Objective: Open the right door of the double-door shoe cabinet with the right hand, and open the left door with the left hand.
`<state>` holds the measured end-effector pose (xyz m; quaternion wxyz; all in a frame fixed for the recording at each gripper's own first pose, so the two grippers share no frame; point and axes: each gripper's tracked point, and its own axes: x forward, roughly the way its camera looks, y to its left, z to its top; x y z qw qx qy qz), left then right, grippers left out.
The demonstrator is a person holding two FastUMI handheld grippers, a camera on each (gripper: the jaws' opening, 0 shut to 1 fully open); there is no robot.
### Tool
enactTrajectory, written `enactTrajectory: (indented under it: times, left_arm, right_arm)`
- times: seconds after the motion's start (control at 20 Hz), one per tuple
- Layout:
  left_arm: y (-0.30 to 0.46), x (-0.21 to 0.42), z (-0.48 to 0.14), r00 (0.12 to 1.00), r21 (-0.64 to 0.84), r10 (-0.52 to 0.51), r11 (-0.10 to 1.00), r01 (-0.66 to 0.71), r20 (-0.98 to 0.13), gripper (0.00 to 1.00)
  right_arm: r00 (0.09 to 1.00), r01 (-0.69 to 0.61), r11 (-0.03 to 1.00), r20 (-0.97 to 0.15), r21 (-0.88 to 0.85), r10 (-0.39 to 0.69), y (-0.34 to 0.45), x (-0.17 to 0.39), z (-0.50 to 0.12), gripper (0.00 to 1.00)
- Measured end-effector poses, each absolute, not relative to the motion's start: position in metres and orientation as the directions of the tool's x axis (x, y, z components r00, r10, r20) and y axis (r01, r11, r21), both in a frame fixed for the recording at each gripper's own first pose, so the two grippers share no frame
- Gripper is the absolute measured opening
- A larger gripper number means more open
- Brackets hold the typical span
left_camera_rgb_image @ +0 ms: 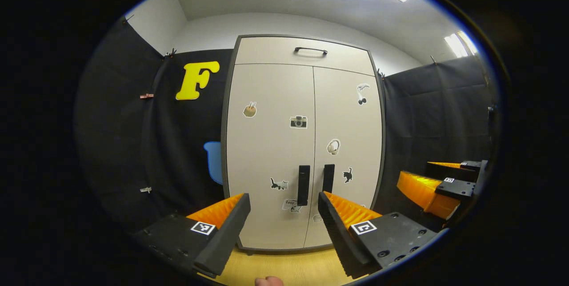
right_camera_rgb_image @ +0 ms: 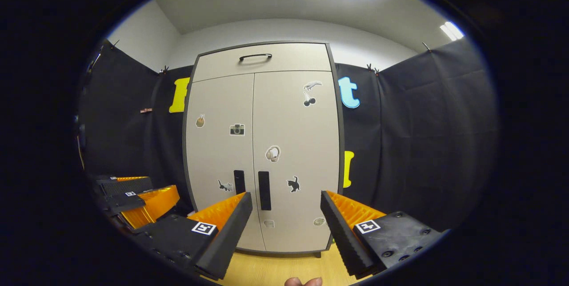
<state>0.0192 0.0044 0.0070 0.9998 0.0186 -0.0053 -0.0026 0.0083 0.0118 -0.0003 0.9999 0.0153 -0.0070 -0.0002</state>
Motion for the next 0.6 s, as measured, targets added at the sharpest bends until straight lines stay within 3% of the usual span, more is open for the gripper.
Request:
enactTrajectory:
  times: [0.35, 0.6]
  left_arm:
    - [0.016, 0.016, 0.009, 1.000, 0.039, 0.010, 0.999, -0.011, 0.017, 0.95]
    - [0.021, 0.010, 0.012, 1.000, 0.032, 0.021, 0.999, -0.021, 0.022, 0.95]
  right_arm:
    - [0.999, -0.030, 0.999, 0.030, 0.031, 0.029, 0.025, 0.022, 0.001, 0.97]
    - [0.998, -0.027, 0.999, 0.061, 0.032, 0.025, 0.028, 0.063, 0.004, 0.97]
